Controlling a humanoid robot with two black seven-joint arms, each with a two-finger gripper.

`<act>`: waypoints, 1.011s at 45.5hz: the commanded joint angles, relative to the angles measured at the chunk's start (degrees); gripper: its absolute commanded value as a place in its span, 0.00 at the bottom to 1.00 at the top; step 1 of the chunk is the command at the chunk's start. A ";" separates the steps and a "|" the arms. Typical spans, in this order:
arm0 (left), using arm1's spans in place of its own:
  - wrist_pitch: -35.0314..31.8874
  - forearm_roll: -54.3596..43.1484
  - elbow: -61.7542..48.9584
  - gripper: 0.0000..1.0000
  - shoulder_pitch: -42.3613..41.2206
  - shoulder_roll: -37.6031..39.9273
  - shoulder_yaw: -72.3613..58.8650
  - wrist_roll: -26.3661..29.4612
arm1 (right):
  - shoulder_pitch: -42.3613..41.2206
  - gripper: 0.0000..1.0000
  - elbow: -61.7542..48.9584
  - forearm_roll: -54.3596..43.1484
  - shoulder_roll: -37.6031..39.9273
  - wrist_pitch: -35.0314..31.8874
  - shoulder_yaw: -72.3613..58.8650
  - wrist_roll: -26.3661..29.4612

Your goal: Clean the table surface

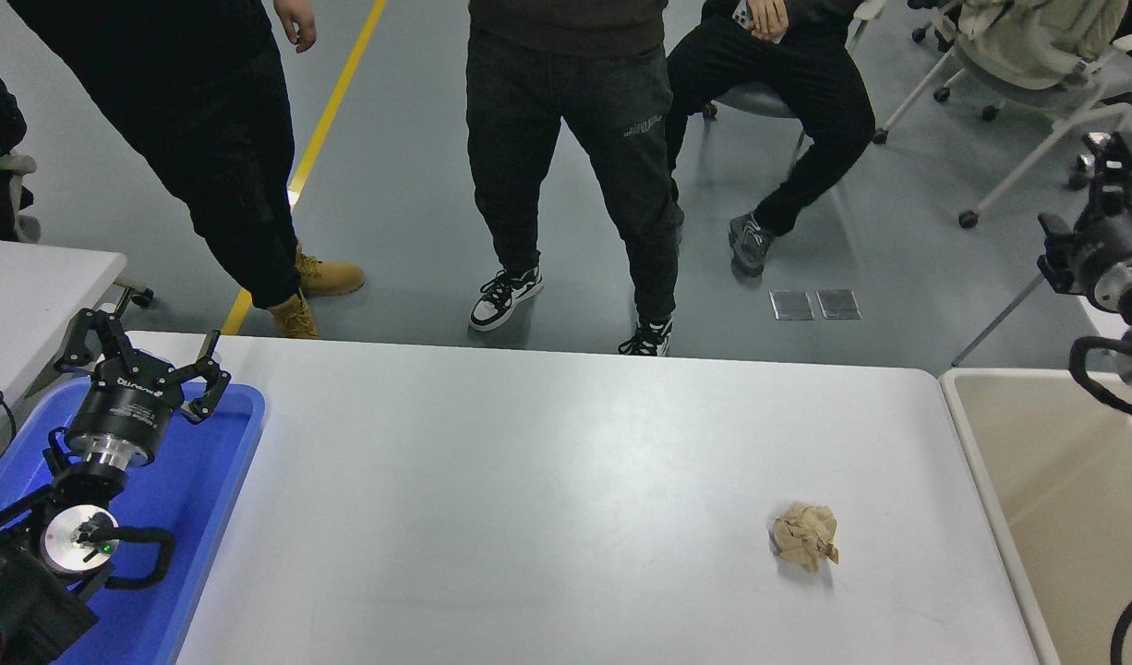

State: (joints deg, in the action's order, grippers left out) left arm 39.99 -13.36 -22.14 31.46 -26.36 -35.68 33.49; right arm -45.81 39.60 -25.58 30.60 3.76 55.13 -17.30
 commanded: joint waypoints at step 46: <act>0.00 0.00 -0.01 1.00 0.00 0.00 0.00 0.00 | 19.53 0.98 5.67 -0.79 -10.74 -1.83 6.83 -10.30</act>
State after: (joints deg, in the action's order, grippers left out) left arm 39.99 -13.36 -22.15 31.46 -26.37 -35.68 33.49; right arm -27.30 45.34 -26.50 20.26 2.07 62.42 -27.20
